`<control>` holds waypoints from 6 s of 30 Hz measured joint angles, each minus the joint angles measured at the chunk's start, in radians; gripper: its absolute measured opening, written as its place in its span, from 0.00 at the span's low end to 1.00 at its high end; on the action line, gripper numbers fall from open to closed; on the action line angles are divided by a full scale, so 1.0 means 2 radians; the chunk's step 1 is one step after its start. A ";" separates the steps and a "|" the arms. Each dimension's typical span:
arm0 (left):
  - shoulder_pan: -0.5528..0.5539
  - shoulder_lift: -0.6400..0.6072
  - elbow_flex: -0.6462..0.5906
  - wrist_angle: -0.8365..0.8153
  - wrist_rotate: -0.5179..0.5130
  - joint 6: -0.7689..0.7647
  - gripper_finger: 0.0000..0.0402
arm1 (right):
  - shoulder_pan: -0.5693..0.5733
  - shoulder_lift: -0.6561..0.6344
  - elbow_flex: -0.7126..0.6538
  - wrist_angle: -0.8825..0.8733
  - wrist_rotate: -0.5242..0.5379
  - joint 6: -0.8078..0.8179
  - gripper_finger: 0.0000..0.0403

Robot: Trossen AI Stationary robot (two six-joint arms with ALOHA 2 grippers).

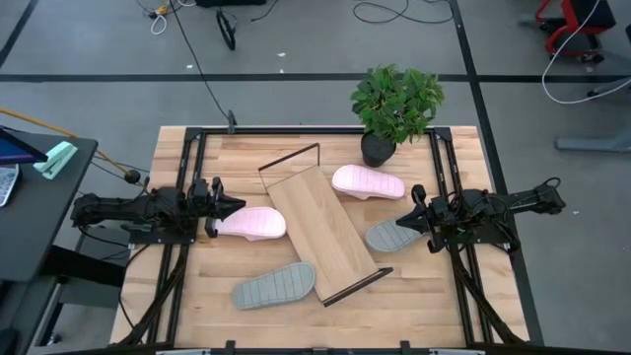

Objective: Pick and place slides into the shelf

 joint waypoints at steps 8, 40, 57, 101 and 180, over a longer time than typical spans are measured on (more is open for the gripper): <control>0.000 0.000 0.000 0.000 0.000 0.000 0.10 | 0.000 0.000 0.000 0.000 0.000 0.000 0.06; 0.000 0.000 0.000 0.031 -0.073 0.045 0.06 | 0.000 0.004 0.000 0.015 0.093 0.224 0.06; 0.000 0.122 0.129 0.020 -0.076 0.123 0.06 | 0.000 0.162 0.156 0.020 0.187 0.134 0.06; -0.001 0.400 0.482 -0.175 -0.033 -0.014 0.07 | 0.009 0.424 0.573 -0.500 0.023 0.226 0.06; 0.029 0.399 0.482 -0.200 -0.034 0.081 0.09 | 0.177 0.604 0.359 -0.465 0.095 0.133 0.75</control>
